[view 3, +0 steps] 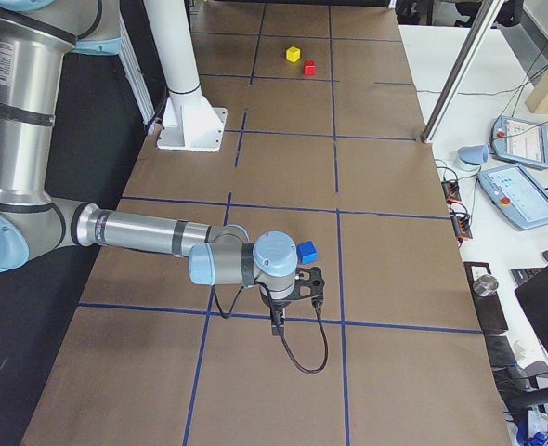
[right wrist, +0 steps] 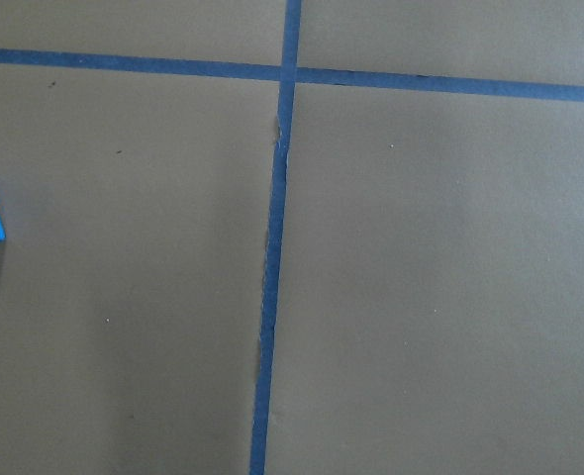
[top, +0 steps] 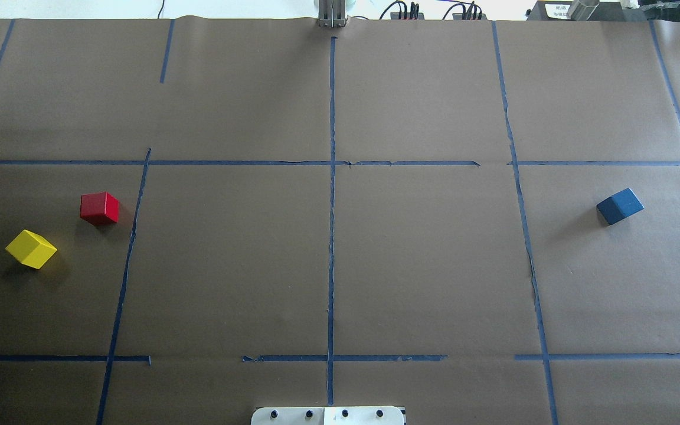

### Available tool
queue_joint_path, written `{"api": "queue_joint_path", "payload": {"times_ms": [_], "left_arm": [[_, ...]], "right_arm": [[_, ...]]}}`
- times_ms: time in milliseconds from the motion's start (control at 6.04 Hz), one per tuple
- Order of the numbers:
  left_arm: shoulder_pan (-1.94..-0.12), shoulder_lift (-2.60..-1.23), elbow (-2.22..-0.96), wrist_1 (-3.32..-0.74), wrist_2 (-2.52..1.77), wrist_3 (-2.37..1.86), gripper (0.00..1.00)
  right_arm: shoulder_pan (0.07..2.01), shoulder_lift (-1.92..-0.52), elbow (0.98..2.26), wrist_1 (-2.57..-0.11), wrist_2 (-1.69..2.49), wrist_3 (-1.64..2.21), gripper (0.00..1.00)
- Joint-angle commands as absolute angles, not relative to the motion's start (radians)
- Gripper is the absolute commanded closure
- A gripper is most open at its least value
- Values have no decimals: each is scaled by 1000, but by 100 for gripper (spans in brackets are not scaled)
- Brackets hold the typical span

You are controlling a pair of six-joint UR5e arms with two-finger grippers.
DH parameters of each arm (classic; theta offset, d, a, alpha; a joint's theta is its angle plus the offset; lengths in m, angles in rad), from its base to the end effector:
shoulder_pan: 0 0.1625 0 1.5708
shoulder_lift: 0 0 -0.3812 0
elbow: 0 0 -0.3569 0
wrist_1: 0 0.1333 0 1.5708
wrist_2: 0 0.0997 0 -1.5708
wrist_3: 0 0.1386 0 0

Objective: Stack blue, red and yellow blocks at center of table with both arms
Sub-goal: 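Move the right gripper down toward the blue cube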

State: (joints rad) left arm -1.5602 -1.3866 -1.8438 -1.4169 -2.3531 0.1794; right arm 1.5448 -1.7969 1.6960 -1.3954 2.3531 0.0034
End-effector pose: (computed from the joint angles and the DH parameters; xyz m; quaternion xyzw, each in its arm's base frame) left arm -0.0316 -0.3791 0.6102 0.0021 0.3822 0.0753 0.9210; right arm 0.0258 -0.3772 0.6606 0.0288 -0.3815 -0.0246 0.9236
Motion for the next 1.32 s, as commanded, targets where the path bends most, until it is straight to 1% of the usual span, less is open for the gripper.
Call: {"api": "queue_joint_path", "payload": {"times_ms": [0, 166, 497, 662, 1159], "left_arm": [[-1560, -1387, -1845, -1419, -2353, 179, 0], [-1560, -1387, -1844, -1419, -2355, 176, 0], [-1560, -1387, -1844, -1419, -2359, 176, 0], [-1560, -1387, -1844, -1419, -2359, 176, 0], [-1560, -1387, -1844, -1419, -2359, 175, 0]], "right_arm": [[1542, -1758, 1706, -1396, 2353, -1, 0], [1511, -1723, 1718, -1393, 2353, -5, 0], [1339, -1687, 1718, -1274, 2341, 11, 0], [1300, -1659, 1720, -1267, 2342, 125, 0], [1108, -1654, 1713, -1054, 2239, 421, 0]]}}
